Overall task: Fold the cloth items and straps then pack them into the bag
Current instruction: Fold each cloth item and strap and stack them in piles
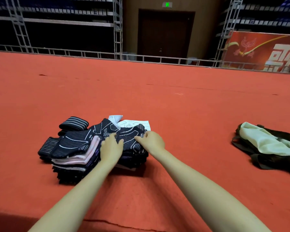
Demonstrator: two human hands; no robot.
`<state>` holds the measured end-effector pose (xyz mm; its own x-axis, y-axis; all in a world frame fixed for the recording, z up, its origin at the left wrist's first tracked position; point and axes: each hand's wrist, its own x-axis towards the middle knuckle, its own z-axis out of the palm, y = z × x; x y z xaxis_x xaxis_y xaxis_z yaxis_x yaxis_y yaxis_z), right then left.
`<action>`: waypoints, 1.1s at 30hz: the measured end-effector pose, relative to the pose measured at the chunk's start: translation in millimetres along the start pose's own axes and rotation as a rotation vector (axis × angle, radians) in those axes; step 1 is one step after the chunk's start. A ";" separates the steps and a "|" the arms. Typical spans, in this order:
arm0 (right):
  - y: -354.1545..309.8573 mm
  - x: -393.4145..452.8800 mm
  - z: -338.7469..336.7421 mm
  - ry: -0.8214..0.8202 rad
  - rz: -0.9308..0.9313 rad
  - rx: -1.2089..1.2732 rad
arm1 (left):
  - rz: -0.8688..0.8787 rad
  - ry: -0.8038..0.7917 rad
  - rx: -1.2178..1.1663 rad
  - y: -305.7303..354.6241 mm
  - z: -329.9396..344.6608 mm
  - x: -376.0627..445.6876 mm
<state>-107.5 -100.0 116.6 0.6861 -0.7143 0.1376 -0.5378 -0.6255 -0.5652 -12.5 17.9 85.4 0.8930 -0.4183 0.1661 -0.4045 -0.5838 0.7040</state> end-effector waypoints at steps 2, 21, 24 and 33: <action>9.5 -0.3 12.1 0.052 -0.007 0.141 | 0.026 0.037 0.050 -5.3 9.3 -6.0; 85.7 175.4 75.2 -0.054 0.276 0.037 | 0.250 -0.002 -0.066 39.2 24.8 45.0; 86.5 184.7 91.2 0.033 0.265 -0.166 | 0.255 0.009 -0.049 37.9 27.3 45.4; 94.4 160.0 78.9 0.205 0.253 0.328 | 0.187 -0.013 -0.026 42.9 22.9 39.0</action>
<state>-9.8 -248.5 21.1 0.4245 -0.8997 0.1019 -0.4700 -0.3151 -0.8245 0.4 -39.4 106.2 0.8003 -0.5265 0.2868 -0.5574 -0.4773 0.6793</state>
